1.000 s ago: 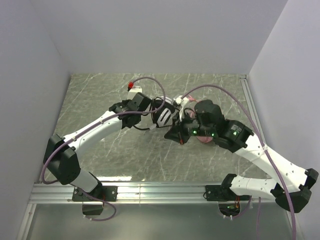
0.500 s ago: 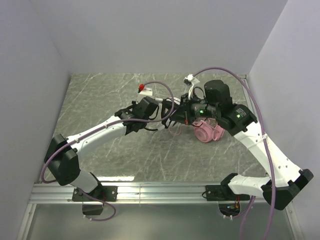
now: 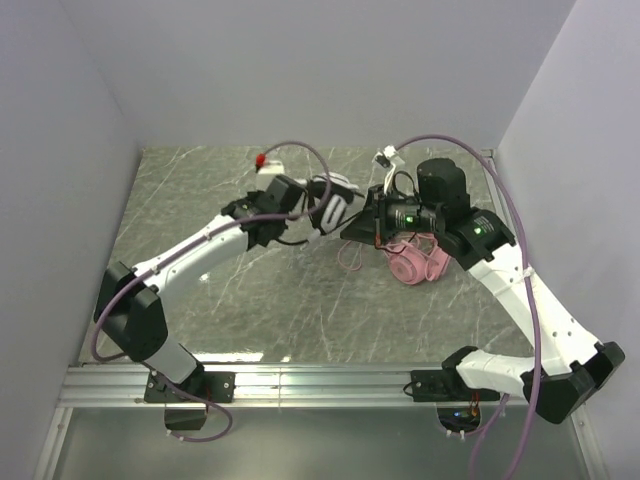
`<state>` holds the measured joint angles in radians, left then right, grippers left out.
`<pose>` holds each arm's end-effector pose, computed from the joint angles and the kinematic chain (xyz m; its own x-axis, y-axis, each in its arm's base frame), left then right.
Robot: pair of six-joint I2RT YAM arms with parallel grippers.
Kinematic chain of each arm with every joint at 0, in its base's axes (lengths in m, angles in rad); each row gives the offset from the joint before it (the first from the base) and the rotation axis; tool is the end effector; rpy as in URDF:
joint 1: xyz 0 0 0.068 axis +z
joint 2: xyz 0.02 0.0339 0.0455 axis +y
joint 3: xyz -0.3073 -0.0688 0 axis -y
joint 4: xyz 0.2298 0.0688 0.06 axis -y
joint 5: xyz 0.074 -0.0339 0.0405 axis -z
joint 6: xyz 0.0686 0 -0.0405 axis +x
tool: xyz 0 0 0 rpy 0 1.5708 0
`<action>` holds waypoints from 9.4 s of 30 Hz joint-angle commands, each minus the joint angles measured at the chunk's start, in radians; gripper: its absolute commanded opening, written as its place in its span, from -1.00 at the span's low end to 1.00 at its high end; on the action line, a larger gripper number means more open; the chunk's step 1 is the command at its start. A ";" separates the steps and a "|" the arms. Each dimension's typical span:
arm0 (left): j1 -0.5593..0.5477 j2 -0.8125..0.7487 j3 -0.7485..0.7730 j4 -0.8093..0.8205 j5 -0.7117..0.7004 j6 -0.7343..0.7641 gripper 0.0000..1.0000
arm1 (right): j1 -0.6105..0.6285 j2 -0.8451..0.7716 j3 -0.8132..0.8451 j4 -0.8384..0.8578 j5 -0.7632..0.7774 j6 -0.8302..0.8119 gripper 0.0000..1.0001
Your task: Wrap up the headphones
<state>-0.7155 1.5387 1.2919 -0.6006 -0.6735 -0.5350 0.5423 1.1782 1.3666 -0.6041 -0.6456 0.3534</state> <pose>0.2787 -0.1856 0.3270 -0.5892 -0.0159 -0.8078 -0.1154 0.9912 0.0647 0.1798 0.1565 0.4474 -0.6304 -0.0571 -0.7742 -0.7094 0.4475 0.5446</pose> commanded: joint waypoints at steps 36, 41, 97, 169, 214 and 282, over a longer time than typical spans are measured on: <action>0.482 -0.052 0.089 -0.222 -0.114 -0.232 -0.99 | 0.111 -0.442 -0.325 0.040 -0.028 0.064 -1.00; 0.450 -0.031 0.096 -0.214 -0.098 -0.215 -0.99 | 0.117 -0.396 -0.203 0.001 -0.031 0.075 -1.00; -0.094 -0.252 -0.161 0.200 0.129 0.194 -0.99 | -0.108 0.382 0.410 0.376 -0.305 0.369 -1.00; 0.215 -0.003 0.026 -0.002 0.365 -0.031 -0.99 | 0.297 0.159 0.100 0.544 -0.072 0.532 -1.00; -0.139 -0.215 -0.175 0.243 0.046 0.112 -0.99 | -0.081 0.437 0.258 0.759 -0.332 0.728 -1.00; 0.001 -0.477 -0.430 0.317 0.644 0.842 -0.99 | -0.254 0.764 0.686 -0.290 -0.109 0.015 -1.00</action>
<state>-0.6983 1.1160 0.8680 -0.1822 -0.2707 0.2455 0.3855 1.9369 1.9945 -1.0588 -0.8043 0.4076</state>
